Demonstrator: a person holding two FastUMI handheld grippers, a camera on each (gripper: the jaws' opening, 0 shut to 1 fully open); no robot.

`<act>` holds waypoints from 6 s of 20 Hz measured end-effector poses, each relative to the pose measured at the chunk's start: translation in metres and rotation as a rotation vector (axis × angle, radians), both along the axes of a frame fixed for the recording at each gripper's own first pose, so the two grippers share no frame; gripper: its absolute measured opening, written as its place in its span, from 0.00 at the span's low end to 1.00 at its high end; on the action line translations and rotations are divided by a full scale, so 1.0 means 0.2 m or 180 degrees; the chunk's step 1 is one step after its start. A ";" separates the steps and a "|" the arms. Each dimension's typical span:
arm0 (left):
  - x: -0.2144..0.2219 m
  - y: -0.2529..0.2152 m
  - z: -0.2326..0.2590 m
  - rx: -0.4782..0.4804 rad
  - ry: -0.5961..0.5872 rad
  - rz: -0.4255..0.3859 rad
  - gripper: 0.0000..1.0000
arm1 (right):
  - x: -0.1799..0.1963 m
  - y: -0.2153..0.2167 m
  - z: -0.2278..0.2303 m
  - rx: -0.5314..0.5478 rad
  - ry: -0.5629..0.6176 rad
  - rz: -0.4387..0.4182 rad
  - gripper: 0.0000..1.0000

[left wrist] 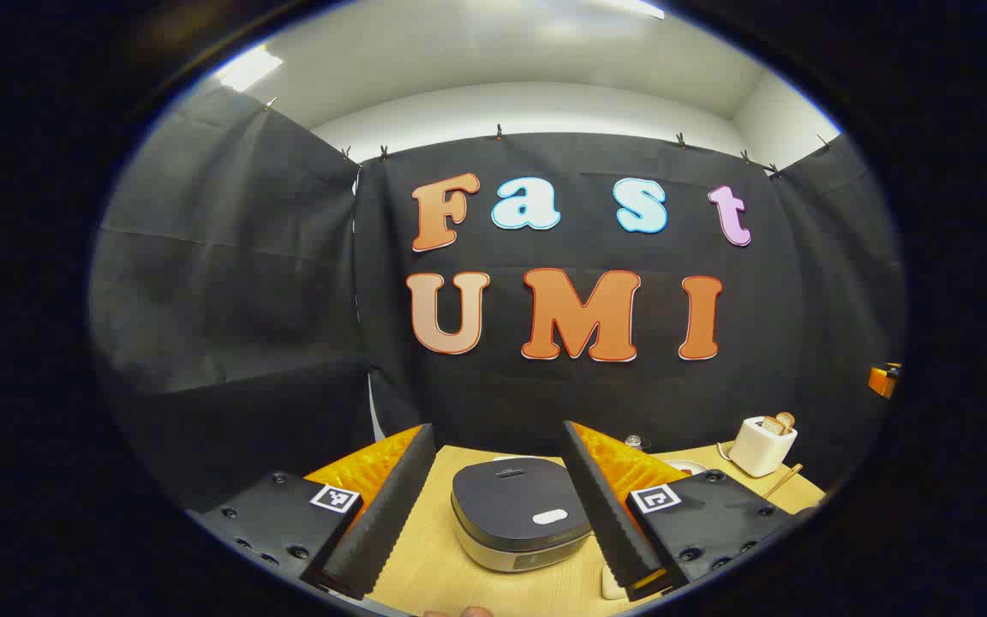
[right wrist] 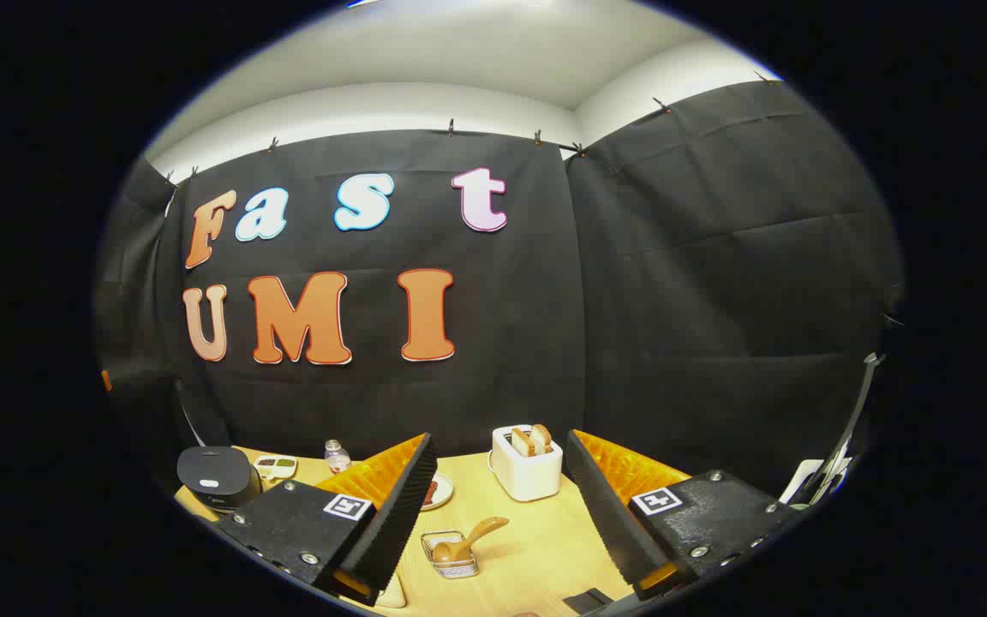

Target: Close the left gripper, press the button to open the rice cooker; take a wooden spoon from the chopstick holder with the right hand, scoop a spoonful of rice and pour it into the rice cooker, then put the wooden spoon back into the chopstick holder.

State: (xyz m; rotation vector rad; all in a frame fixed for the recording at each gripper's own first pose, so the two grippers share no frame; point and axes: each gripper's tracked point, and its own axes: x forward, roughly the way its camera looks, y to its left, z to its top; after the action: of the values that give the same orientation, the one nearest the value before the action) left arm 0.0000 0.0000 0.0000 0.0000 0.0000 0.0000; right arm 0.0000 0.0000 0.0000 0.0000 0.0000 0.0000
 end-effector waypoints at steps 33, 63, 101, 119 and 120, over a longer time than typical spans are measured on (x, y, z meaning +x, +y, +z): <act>0.15 -0.06 -0.06 0.0084 0.0089 -0.0203 0.04 | 0.03 0.07 0.02 -0.0185 -0.0043 -0.0010 0.95; 0.68 -0.44 -1.26 0.0148 0.1823 -0.0835 0.05 | 0.01 0.09 -0.15 -0.0559 0.0297 -0.0086 0.95; 0.47 -0.13 -0.07 0.0048 0.0246 -0.0213 0.04 | 0.31 0.11 -1.02 0.1185 0.1390 0.0049 0.94; 0.23 0.33 0.08 0.0178 -0.0081 0.0570 0.50 | 0.62 0.26 -1.30 0.2036 0.1643 0.0121 0.30; 0.23 0.33 0.08 0.0176 -0.0084 0.0551 0.40 | 0.62 0.26 -1.29 0.2040 0.1647 0.0126 0.28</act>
State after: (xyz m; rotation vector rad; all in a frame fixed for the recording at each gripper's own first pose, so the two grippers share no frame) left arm 0.0463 0.0662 0.0151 0.0552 -0.0264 0.1732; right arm 0.1243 0.0525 -0.2586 0.6407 0.5174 0.0395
